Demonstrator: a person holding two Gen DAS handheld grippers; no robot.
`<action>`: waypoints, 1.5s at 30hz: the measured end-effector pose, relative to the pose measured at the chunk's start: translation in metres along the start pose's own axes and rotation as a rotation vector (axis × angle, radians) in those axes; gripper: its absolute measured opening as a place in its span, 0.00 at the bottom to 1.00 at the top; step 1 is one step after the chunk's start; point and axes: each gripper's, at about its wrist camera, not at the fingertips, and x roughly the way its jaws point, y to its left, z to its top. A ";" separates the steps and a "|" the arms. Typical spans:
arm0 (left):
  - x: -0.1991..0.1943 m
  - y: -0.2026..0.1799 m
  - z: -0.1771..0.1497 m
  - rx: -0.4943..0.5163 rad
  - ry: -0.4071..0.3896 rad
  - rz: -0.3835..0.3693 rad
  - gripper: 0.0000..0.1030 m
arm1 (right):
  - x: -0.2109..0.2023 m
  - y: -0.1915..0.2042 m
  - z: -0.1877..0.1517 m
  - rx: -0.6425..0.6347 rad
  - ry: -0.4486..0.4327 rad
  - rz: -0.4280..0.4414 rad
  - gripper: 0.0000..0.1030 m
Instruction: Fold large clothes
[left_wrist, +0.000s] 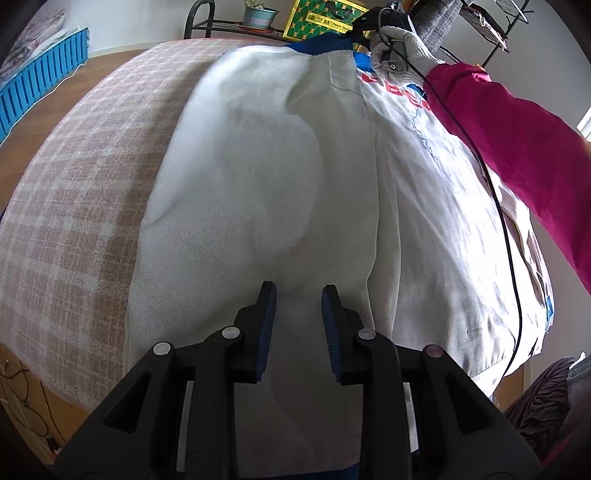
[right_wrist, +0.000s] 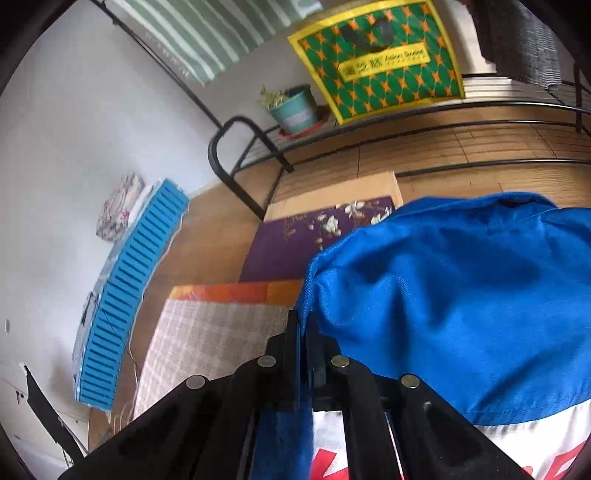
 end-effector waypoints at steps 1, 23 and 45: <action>0.000 0.000 0.000 0.004 -0.001 0.002 0.25 | -0.003 -0.020 0.002 0.103 -0.008 0.007 0.00; -0.099 0.069 -0.006 -0.190 -0.179 -0.045 0.26 | -0.223 0.109 -0.066 -0.366 -0.042 0.032 0.41; -0.069 0.128 -0.063 -0.442 -0.019 -0.280 0.52 | -0.345 0.130 -0.368 -0.521 0.268 0.051 0.44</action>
